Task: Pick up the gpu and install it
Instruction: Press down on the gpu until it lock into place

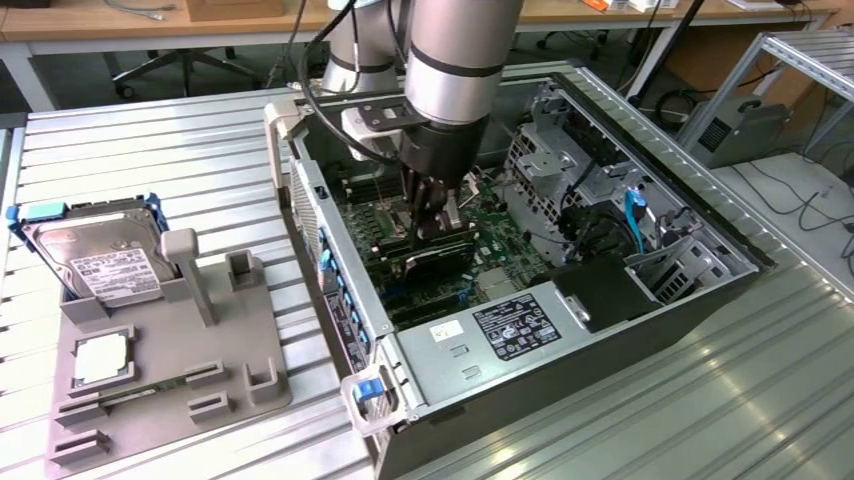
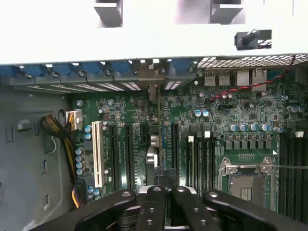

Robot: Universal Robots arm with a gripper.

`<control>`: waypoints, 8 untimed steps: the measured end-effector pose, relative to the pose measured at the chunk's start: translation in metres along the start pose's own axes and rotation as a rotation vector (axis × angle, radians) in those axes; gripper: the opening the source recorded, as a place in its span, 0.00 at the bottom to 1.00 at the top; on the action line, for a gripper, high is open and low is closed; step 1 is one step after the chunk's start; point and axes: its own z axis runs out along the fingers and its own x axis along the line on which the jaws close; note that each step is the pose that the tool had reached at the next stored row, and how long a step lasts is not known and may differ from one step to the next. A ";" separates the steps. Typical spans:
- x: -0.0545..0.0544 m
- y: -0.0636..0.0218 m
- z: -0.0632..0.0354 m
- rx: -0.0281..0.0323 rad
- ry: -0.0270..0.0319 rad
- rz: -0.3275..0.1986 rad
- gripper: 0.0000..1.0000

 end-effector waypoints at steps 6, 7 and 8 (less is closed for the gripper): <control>0.000 -0.0143 -0.0289 0.0000 0.0000 0.000 0.11; 0.000 -0.0143 -0.0289 0.0000 0.0000 0.000 0.11; 0.000 -0.0143 -0.0289 0.0000 0.0000 0.000 0.11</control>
